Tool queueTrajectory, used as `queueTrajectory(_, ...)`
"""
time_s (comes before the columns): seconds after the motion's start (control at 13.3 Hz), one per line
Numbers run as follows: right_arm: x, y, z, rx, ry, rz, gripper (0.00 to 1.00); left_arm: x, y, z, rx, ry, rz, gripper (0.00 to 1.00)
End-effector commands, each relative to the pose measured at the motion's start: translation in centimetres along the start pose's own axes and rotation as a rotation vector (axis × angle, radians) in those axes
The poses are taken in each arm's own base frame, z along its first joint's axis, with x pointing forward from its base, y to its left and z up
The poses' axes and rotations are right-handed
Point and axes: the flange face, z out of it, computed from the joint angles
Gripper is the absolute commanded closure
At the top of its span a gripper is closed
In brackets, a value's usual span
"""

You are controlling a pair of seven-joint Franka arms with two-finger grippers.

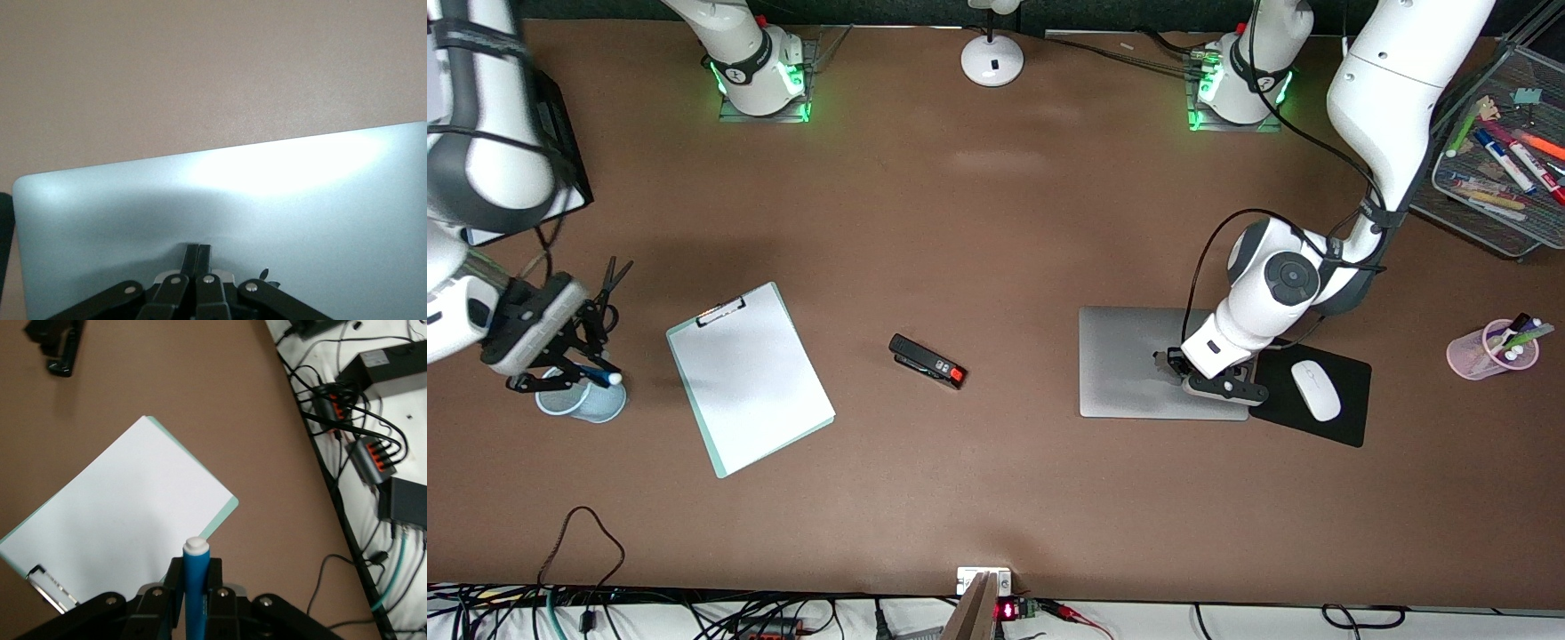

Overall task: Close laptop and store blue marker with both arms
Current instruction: 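Carry the marker to the blue cup while the left gripper presses the lid shut, then lower the marker into the blue cup while the left gripper lifts away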

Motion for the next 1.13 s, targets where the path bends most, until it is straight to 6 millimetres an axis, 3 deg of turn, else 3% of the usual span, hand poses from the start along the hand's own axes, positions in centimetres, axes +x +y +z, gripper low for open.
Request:
queueTrajectory(0.0, -2.7, -0.4, -0.5, 0.047, 0.056, -0.130, 0.95, 0.5, -0.1, 0.7, 0.003, 0.012, 0.023, 1.00)
queueTrajectory(0.23, -5.6, -0.7, -0.1, 0.073, 0.156, -0.236, 0.95, 0.6, -0.2, 0.4, 0.005, 0.017, 0.019, 1.00)
queueTrajectory(0.45, -9.4, -0.9, 0.1, 0.106, 0.205, -0.289, 0.95, 1.2, -0.1, -1.3, 0.012, 0.035, 0.022, 1.00)
queueTrajectory(0.83, -13.9, 0.4, 0.0, 0.172, 0.314, -0.327, 0.95, 1.4, -0.2, -6.3, 0.078, -0.028, 0.040, 1.00)
queueTrajectory(1.05, -15.5, 0.4, 0.1, 0.179, 0.345, -0.339, 0.95, 1.4, -0.3, -10.6, 0.130, -0.074, 0.073, 1.00)
